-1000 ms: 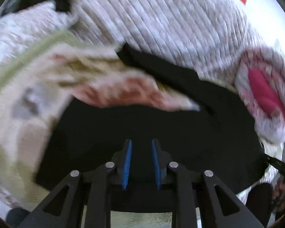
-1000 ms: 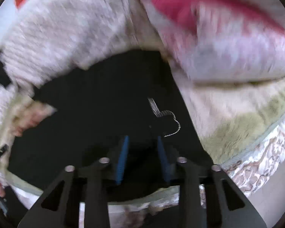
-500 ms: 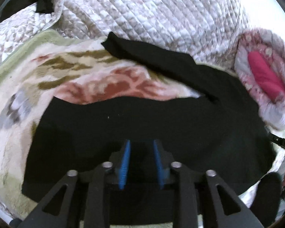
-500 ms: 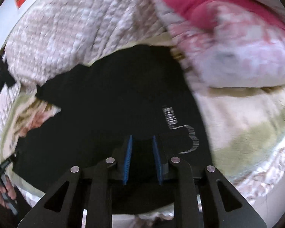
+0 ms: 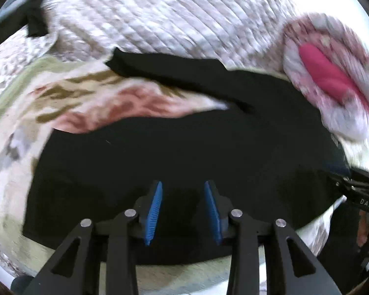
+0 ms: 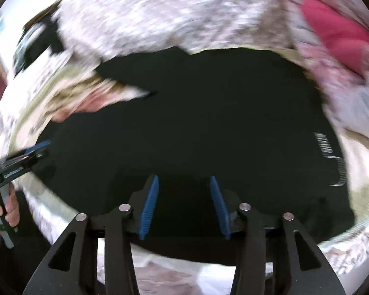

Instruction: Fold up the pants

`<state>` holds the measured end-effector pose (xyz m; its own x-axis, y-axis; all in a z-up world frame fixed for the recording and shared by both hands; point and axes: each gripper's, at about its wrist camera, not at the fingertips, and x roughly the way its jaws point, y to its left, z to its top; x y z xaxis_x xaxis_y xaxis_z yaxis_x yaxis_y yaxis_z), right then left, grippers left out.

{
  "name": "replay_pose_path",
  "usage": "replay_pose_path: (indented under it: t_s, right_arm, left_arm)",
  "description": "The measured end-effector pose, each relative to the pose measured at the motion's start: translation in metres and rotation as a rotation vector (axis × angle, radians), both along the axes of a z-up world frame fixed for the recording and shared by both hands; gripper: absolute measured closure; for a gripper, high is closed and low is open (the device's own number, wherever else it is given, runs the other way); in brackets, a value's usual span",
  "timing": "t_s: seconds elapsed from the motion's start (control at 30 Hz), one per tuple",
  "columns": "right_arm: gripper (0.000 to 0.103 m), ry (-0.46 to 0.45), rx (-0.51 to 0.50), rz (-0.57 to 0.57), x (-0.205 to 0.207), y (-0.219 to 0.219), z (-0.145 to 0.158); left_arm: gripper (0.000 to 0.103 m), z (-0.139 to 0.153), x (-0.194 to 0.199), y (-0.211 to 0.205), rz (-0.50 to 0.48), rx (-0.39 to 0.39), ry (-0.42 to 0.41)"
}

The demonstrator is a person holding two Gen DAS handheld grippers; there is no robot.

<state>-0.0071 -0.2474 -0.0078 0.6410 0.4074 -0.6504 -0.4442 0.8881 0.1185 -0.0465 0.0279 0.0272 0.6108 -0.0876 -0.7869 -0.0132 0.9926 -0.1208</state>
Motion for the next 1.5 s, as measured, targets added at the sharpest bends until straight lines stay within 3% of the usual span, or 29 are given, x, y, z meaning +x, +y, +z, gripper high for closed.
replay_pose_path:
  t_s: [0.07,0.23,0.47,0.67,0.9,1.03,1.23,1.5]
  right_arm:
    - [0.057,0.008,-0.021,0.033,-0.003,0.011,-0.007]
    - [0.050,0.002,-0.118,0.060,-0.010,0.020,-0.019]
    - [0.050,-0.053,-0.095,0.037,-0.014,0.013,-0.003]
    - [0.050,0.007,-0.106,0.008,0.009,0.011,-0.017]
    - [0.050,-0.032,-0.073,-0.006,0.027,0.000,0.009]
    - [0.050,-0.040,-0.053,0.001,0.060,-0.011,0.028]
    - [0.041,-0.074,-0.076,0.024,0.134,-0.024,0.056]
    - [0.040,-0.086,-0.131,0.081,0.233,-0.027,0.069]
  left_arm:
    - [0.064,-0.010,0.000,-0.007,-0.018,-0.002,0.038]
    - [0.059,-0.013,-0.012,-0.019,-0.039,0.046,0.034]
    - [0.059,-0.002,-0.003,-0.012,-0.001,0.050,0.024]
    - [0.057,-0.015,0.016,-0.010,0.001,0.086,0.036]
    - [0.057,0.001,0.037,0.004,0.003,0.087,0.021]
    - [0.056,0.016,0.069,0.024,-0.007,0.082,0.001]
    - [0.046,0.038,0.147,0.052,-0.026,0.104,-0.054]
    - [0.035,0.031,0.266,0.053,-0.111,0.128,-0.061]
